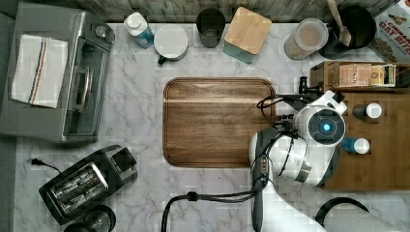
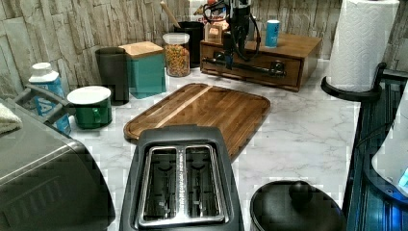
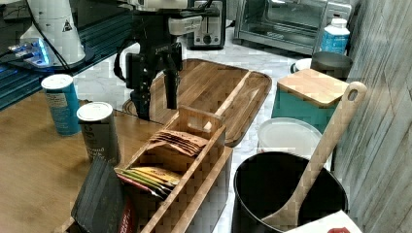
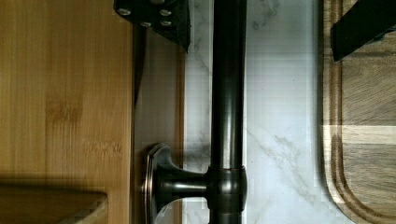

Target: Open the drawer.

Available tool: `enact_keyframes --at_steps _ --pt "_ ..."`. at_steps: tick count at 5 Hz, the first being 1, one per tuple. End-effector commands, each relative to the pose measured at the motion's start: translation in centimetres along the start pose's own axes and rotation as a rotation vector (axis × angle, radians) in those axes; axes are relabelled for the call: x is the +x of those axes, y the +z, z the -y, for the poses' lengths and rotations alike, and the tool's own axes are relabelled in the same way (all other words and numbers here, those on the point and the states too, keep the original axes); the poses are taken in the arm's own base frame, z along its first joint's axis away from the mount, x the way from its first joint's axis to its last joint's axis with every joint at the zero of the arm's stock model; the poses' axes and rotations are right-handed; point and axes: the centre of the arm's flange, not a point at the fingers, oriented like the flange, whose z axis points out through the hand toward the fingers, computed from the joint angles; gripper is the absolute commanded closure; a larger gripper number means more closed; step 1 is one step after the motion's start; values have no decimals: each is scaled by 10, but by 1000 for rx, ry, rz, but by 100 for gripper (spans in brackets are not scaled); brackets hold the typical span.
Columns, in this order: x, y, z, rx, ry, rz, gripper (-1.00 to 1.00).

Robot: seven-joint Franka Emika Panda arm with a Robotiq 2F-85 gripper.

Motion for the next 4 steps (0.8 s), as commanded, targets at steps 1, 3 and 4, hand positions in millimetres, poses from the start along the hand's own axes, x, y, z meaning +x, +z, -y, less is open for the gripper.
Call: enact_keyframes --at_steps 1,3,4 --pt "-14 57 -11 60 19 -18 -100" --pt "-23 67 -12 81 42 22 -100" --pt "-19 48 6 77 75 31 -100"
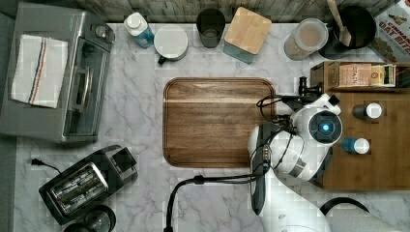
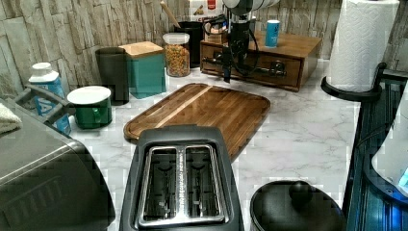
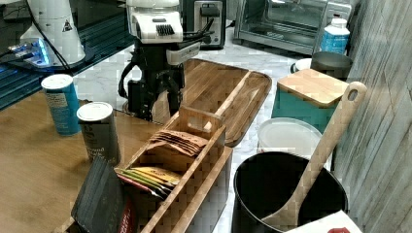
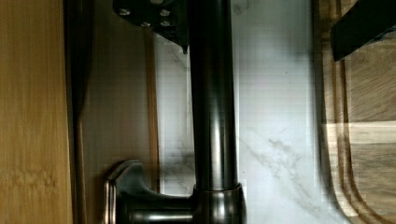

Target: Open the drawer.

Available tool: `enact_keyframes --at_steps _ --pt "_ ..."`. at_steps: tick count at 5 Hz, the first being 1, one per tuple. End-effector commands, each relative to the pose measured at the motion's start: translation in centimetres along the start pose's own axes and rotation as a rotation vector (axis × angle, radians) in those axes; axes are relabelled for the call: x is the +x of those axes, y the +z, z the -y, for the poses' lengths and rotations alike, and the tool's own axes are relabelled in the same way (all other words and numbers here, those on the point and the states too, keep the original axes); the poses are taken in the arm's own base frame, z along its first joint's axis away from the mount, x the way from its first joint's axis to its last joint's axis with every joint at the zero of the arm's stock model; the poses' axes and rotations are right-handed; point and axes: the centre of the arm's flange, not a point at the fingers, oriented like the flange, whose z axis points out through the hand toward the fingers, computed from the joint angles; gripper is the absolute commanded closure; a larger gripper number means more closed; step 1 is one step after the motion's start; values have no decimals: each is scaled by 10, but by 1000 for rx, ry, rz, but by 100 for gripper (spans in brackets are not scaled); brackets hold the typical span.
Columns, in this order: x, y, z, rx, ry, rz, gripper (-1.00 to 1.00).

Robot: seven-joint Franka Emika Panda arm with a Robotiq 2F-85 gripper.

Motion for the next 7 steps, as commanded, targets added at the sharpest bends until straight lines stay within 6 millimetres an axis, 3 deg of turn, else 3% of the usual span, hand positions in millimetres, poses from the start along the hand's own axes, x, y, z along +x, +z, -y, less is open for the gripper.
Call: enact_keyframes --at_steps 1,3,5,7 --pt "-18 1 23 49 2 49 -100" --pt "-11 18 101 163 -126 39 -100" --pt "-30 1 199 173 -153 15 -100" --pt "-36 -8 261 207 -122 32 -100"
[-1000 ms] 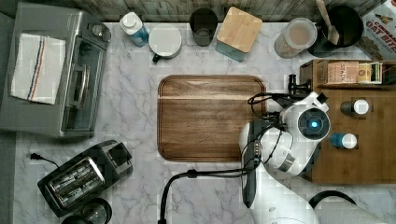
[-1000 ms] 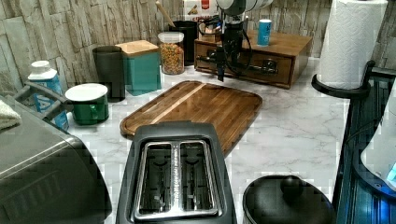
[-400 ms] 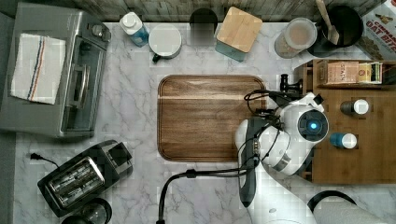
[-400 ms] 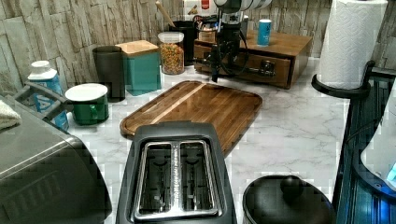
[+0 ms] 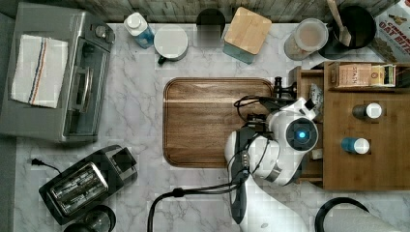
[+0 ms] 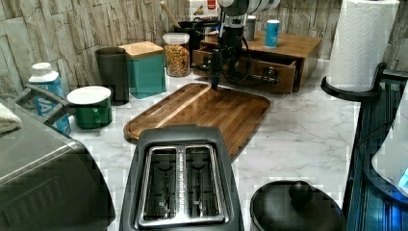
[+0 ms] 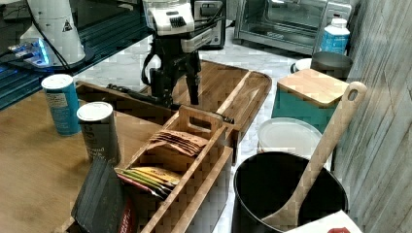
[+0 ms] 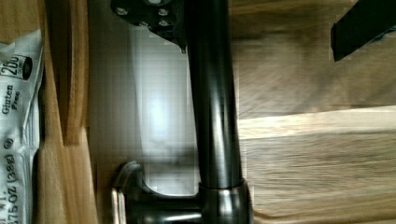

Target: Open the drawer.

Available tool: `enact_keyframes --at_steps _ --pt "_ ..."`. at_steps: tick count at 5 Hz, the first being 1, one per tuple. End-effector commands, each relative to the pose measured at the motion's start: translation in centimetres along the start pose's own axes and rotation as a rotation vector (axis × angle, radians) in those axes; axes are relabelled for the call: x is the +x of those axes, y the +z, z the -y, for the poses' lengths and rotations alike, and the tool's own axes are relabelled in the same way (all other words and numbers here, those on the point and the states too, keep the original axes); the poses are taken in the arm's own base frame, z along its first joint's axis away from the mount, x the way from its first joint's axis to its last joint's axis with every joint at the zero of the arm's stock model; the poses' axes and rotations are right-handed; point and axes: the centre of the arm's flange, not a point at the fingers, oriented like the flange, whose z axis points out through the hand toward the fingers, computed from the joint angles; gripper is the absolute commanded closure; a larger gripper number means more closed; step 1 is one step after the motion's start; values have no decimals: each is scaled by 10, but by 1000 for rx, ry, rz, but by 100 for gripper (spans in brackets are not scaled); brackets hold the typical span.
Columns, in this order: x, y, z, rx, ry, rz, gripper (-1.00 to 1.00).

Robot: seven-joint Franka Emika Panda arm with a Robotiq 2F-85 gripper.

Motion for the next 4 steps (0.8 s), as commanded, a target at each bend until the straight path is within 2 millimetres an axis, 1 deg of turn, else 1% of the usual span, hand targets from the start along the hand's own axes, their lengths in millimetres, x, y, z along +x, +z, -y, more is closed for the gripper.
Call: enact_keyframes --at_steps 1,2,3,4 --pt "-37 14 203 151 -170 116 -100" --pt "-43 5 227 144 -135 105 -100" --pt "-46 -1 241 121 -120 101 -100" --pt "-47 -9 249 97 -110 101 -100"
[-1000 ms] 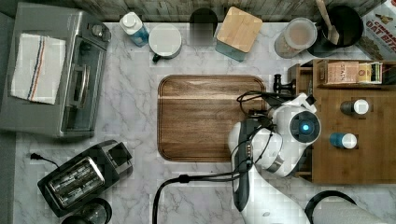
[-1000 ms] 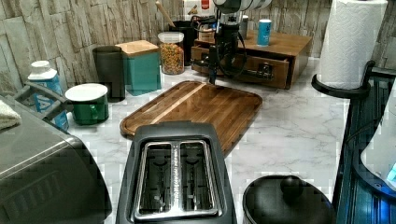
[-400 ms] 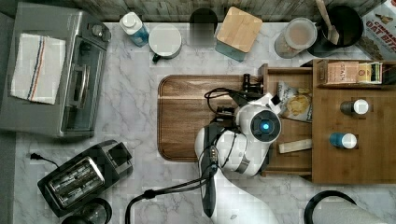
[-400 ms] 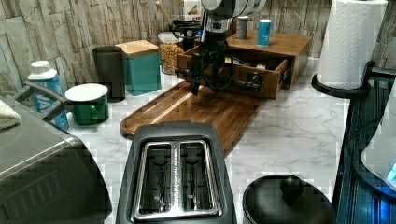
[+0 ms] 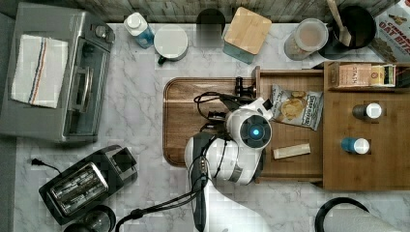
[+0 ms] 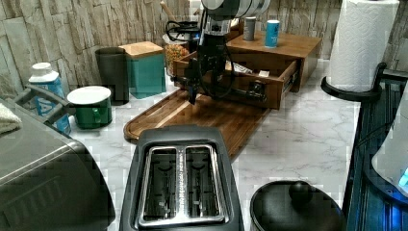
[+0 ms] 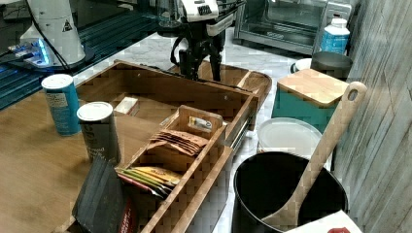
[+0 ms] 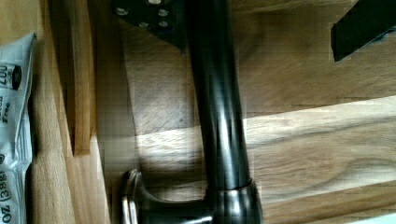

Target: Open the drawer.

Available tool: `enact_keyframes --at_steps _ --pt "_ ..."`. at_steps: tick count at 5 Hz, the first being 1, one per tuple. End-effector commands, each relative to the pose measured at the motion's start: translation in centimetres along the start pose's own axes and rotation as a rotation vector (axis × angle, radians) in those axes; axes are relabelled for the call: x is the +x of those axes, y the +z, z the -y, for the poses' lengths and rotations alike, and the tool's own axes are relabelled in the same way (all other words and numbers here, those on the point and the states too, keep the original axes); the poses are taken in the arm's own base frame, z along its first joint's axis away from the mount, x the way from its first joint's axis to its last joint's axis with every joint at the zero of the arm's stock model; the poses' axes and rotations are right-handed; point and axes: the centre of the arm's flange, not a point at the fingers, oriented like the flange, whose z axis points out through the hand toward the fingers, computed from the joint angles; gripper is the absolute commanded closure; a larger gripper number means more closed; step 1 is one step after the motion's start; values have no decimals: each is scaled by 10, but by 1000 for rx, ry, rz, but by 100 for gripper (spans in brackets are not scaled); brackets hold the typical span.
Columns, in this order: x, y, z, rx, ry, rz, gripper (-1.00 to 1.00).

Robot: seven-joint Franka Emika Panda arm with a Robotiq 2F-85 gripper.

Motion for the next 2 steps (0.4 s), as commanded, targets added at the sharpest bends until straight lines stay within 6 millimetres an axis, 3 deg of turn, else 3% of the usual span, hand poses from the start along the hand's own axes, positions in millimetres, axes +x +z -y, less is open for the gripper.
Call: enact_keyframes --at_steps 1,2 --pt "-54 -1 150 -23 -241 29 -100" --pt "-54 -1 150 -23 -241 29 -100"
